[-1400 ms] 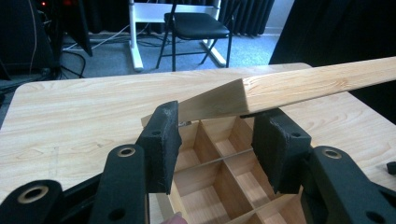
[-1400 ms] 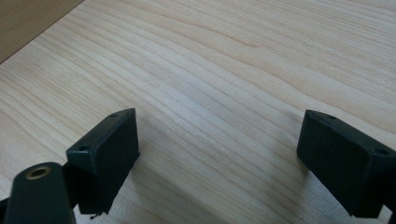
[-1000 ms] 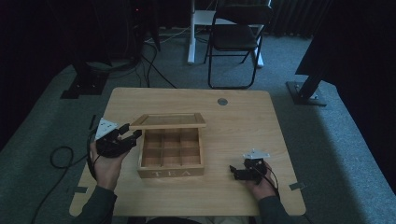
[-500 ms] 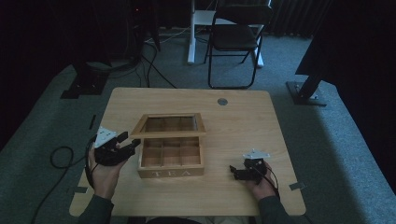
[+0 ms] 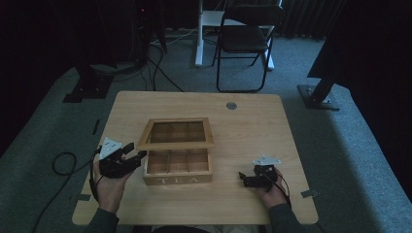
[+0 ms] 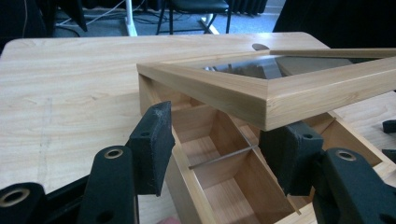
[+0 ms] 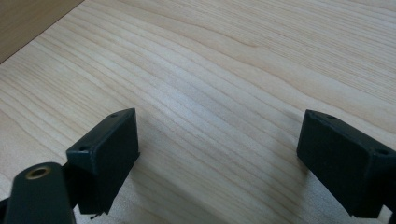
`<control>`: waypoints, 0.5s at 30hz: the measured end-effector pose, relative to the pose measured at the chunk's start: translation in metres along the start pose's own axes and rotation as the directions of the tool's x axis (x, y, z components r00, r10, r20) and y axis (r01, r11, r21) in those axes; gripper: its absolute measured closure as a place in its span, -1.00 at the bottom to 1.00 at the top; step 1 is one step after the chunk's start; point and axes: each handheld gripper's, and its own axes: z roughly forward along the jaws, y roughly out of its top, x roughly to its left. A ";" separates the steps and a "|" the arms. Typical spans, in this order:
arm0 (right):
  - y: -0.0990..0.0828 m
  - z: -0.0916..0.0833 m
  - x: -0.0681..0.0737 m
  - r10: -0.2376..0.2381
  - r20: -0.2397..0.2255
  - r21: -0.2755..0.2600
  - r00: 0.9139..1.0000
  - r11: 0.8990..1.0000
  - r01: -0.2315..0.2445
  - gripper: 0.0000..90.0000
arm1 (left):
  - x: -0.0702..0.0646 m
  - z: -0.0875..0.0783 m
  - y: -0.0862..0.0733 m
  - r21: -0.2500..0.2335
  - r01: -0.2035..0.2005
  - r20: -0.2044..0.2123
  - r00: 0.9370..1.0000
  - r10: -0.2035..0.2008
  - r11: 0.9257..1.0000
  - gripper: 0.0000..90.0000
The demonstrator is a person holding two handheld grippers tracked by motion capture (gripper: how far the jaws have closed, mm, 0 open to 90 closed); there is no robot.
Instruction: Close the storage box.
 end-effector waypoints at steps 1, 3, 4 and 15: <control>0.000 0.000 0.000 0.000 0.000 0.000 1.000 1.000 0.000 -0.73 | 0.000 0.000 -0.002 0.003 0.003 0.001 1.000 -0.003 1.000 0.00; 0.000 0.000 0.000 0.002 -0.001 0.001 1.000 1.000 -0.002 -0.73 | 0.000 0.000 -0.004 0.006 0.007 0.003 1.000 -0.007 1.000 0.00; 0.000 0.000 0.000 0.002 -0.001 0.001 1.000 1.000 -0.002 -0.73 | 0.000 0.000 -0.004 0.007 0.005 0.003 1.000 -0.005 1.000 0.00; 0.000 0.000 0.000 0.003 -0.001 0.001 1.000 1.000 -0.003 -0.73 | -0.001 0.001 -0.013 0.014 0.019 -0.002 1.000 -0.019 1.000 0.00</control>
